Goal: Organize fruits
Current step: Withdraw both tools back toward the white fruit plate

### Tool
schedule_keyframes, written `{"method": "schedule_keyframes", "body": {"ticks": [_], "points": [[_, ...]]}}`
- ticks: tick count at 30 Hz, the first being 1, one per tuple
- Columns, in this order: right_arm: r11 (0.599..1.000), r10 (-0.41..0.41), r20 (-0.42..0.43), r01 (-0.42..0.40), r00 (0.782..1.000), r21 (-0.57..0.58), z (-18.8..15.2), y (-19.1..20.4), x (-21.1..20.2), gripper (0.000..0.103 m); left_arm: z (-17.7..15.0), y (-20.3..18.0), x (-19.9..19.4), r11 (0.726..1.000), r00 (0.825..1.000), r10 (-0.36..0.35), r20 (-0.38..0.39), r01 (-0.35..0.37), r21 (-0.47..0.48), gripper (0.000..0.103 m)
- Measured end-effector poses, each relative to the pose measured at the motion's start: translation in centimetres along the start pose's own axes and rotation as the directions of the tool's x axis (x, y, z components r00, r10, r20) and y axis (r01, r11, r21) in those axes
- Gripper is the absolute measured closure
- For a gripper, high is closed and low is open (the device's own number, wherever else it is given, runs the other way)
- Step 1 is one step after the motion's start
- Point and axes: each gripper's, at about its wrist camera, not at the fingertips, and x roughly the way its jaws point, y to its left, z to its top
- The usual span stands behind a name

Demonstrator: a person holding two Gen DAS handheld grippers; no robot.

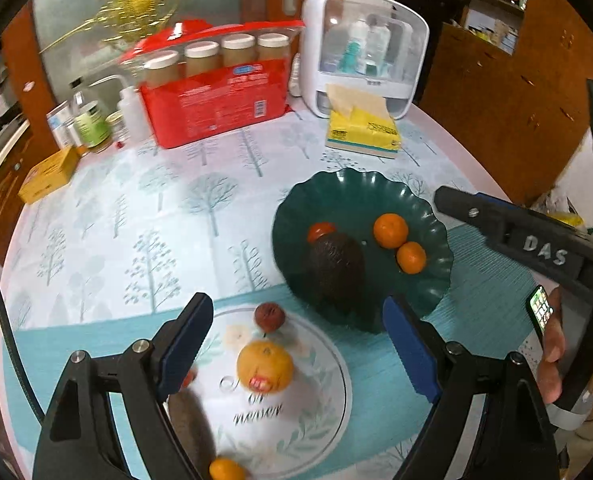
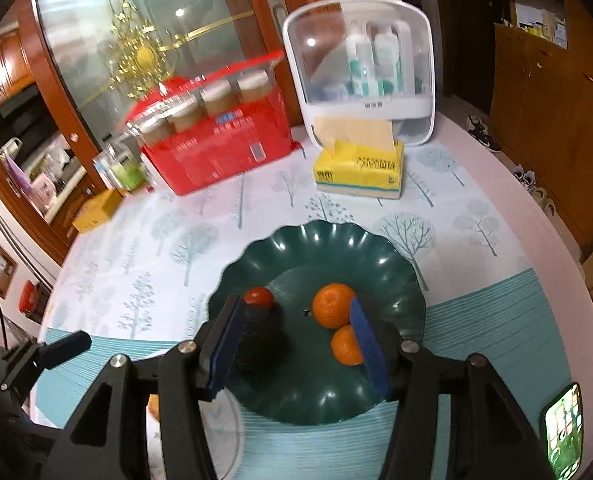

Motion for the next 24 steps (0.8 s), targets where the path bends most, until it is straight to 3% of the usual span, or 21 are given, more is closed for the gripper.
{"method": "schedule_keyframes", "body": {"ticks": [7, 17, 24], "points": [[0.996, 0.05, 0.011, -0.049, 0.999, -0.078, -0.7, 2.9, -3.8, 0.048, -2.5, 2.4, -4.6, 0.994, 0.996, 0.086, 0.022, -0.085, -0.066, 0.017], [0.958, 0.137, 0.038, -0.123, 0.99, -0.258, -2.4, 9.1, -9.0, 0.048, -5.3, 6.4, -12.1, 0.971, 0.974, 0.183, 0.129, -0.159, -0.179, 0.016], [0.92, 0.165, 0.026, -0.145, 0.986, -0.364, -5.1, 12.9, -9.9, 0.047, -8.0, 8.8, -12.9, 0.949, 0.966, 0.234, 0.108, -0.203, -0.24, 0.016]]}}
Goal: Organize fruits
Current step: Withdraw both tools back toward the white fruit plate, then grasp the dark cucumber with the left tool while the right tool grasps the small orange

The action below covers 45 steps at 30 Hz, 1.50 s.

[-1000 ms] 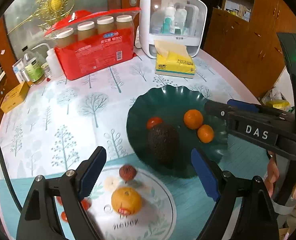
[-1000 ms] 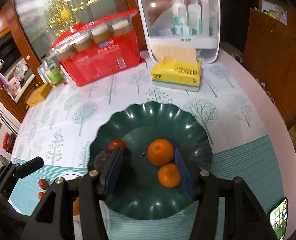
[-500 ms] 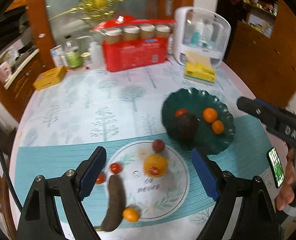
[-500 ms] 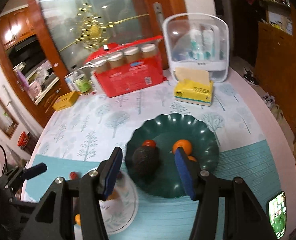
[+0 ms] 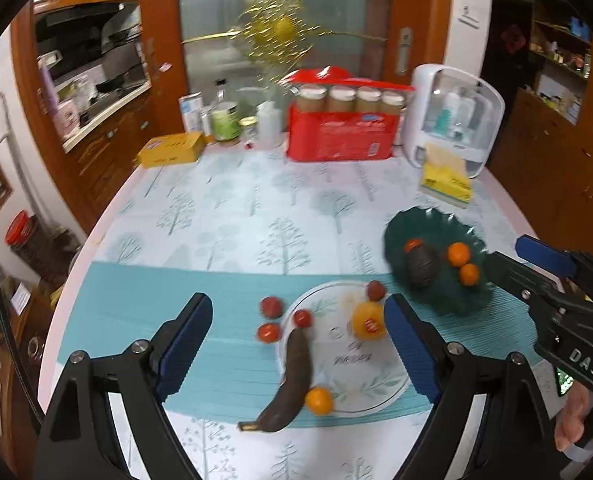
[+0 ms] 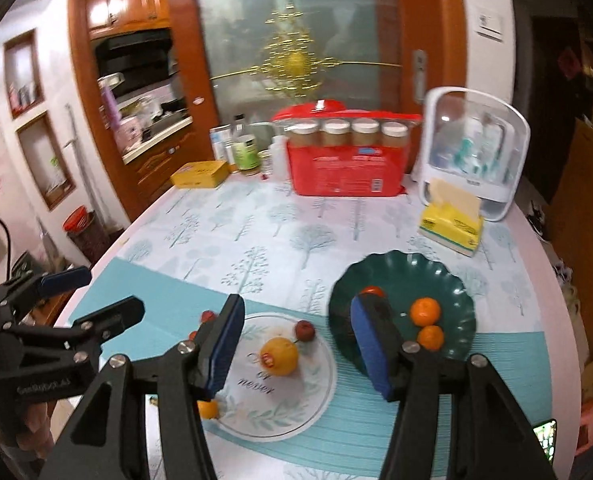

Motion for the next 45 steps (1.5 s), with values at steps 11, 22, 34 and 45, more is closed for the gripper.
{"method": "schedule_keyframes", "body": {"ticks": [11, 22, 34, 45], "points": [[0.989, 0.11, -0.129, -0.122, 0.986, -0.087, -5.2, 3.9, 4.2, 0.047, -5.7, 4.5, 5.7, 0.996, 0.99, -0.005, -0.142, -0.007, -0.084, 0.016], [0.954, 0.216, -0.328, -0.271, 0.92, -0.131, -13.1, 7.2, 11.9, 0.049, -11.0, 5.6, 11.6, 0.996, 0.961, -0.067, -0.27, 0.05, -0.068, 0.018], [0.926, 0.231, -0.353, -0.317, 0.907, -0.208, -14.2, 9.5, 15.4, 0.064, -10.9, 5.9, 13.5, 0.993, 0.95, -0.105, -0.295, 0.084, -0.083, 0.018], [0.946, 0.221, -0.332, -0.285, 0.917, -0.155, -14.2, 6.8, 14.6, 0.072, -10.4, 2.5, 15.3, 0.988, 0.933, -0.156, -0.324, 0.153, -0.035, 0.021]]}}
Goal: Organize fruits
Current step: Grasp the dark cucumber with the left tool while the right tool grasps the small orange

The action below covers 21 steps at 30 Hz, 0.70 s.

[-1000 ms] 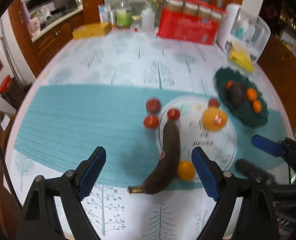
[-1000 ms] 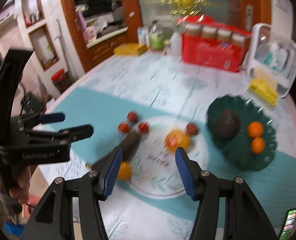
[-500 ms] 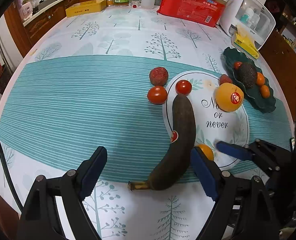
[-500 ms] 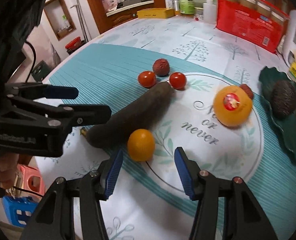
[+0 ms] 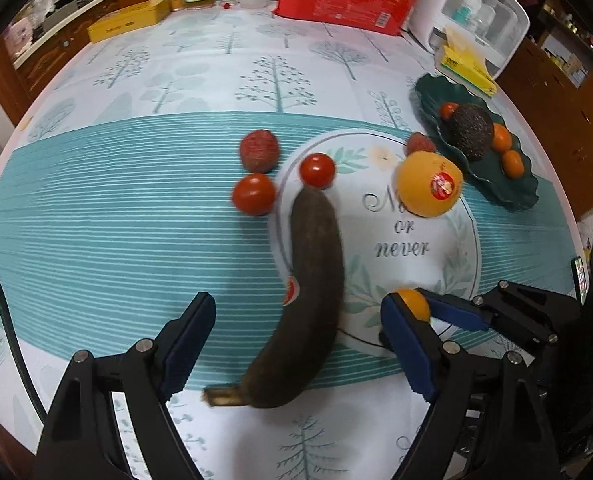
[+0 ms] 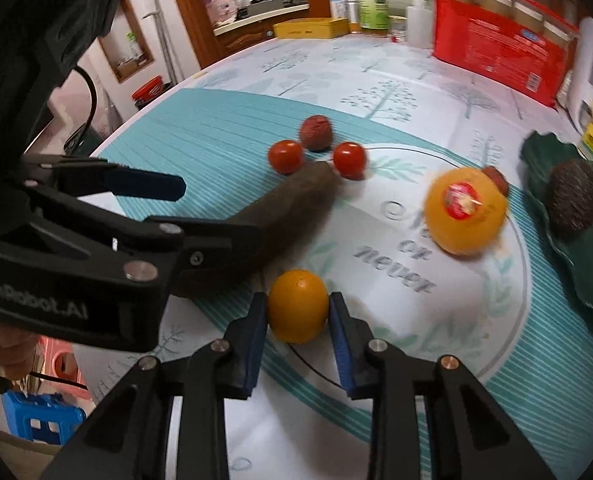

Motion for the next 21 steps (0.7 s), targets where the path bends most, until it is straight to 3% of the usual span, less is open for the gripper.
{"method": "schedule_keyframes", "body": {"ticks": [8, 17, 20, 21], "points": [[0.997, -0.037, 0.018, 0.036, 0.999, 0.068, -0.7, -2.4, -1.7, 0.072, 0.1, -1.9, 1.8, 0.999, 0.999, -0.018, -0.045, 0.019, 0.032, 0.037], [0.993, -0.048, 0.028, 0.045, 0.998, 0.107, -1.0, -3.6, -2.3, 0.072, 0.5, -2.3, 3.0, 0.998, 0.997, 0.052, -0.062, -0.05, 0.034, 0.044], [0.992, -0.049, 0.029, 0.046, 0.998, 0.117, -1.1, -3.8, -2.4, 0.072, 0.8, -2.5, 3.2, 0.997, 0.996, 0.077, -0.047, -0.075, 0.035, 0.051], [0.992, -0.049, 0.03, 0.045, 0.998, 0.121, -1.1, -3.9, -2.4, 0.072, 1.0, -2.5, 3.3, 0.995, 0.995, 0.093, -0.039, -0.091, 0.037, 0.058]]}}
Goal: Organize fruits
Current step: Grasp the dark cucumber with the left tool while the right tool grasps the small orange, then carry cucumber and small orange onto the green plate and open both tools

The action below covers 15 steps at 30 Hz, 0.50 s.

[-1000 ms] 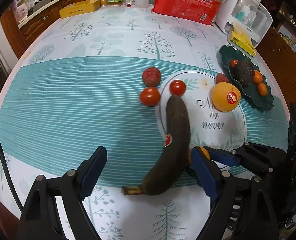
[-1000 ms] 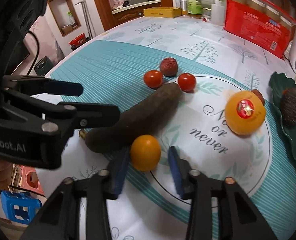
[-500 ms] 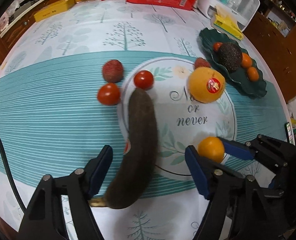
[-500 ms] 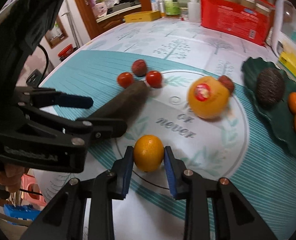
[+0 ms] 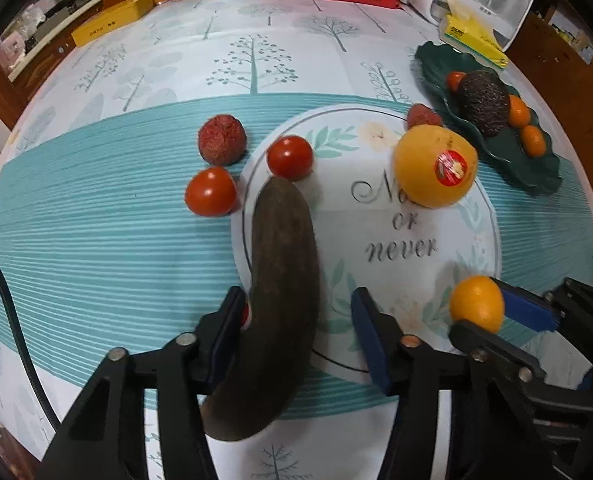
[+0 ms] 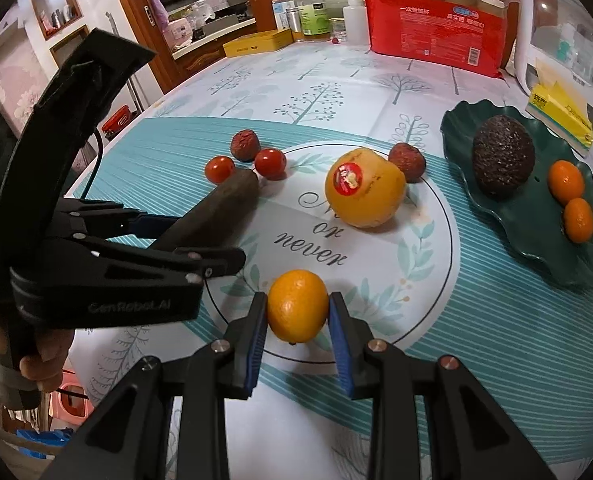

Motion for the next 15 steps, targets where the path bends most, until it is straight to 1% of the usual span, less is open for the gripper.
{"method": "schedule_keyframes", "body": {"ticks": [1, 2, 4, 9, 12, 15], "points": [[1.0, 0.0, 0.001, 0.0, 1.0, 0.002, -0.1, 0.0, -0.1, 0.072, 0.1, 0.0, 0.0, 1.0, 1.0, 0.018, 0.007, -0.018, 0.003, 0.068], [1.0, 0.0, 0.002, 0.0, 1.0, 0.006, -0.1, -0.1, -0.2, 0.072, 0.2, 0.1, 0.0, 0.999, 0.999, 0.035, 0.012, -0.035, 0.004, 0.07], [1.0, 0.003, 0.004, -0.003, 1.0, 0.011, 0.0, -0.2, -0.4, 0.073, 0.3, 0.5, 0.0, 1.0, 1.0, 0.014, 0.01, -0.014, -0.011, 0.071], [1.0, 0.01, 0.021, -0.011, 1.0, 0.026, 0.1, -0.5, -1.4, 0.073, -0.5, 1.2, -1.2, 0.998, 1.0, -0.006, 0.008, 0.007, -0.061, 0.071], [0.999, 0.022, 0.035, -0.023, 0.999, 0.039, 0.3, -0.7, -2.3, 0.073, -0.7, 0.8, -3.5, 0.998, 1.0, -0.011, 0.029, 0.013, -0.058, 0.071], [0.998, 0.03, 0.057, -0.033, 0.998, 0.049, 1.1, -0.9, -3.8, 0.073, 0.0, -0.2, -6.6, 0.999, 0.997, -0.021, 0.07, 0.023, -0.027, 0.071]]}}
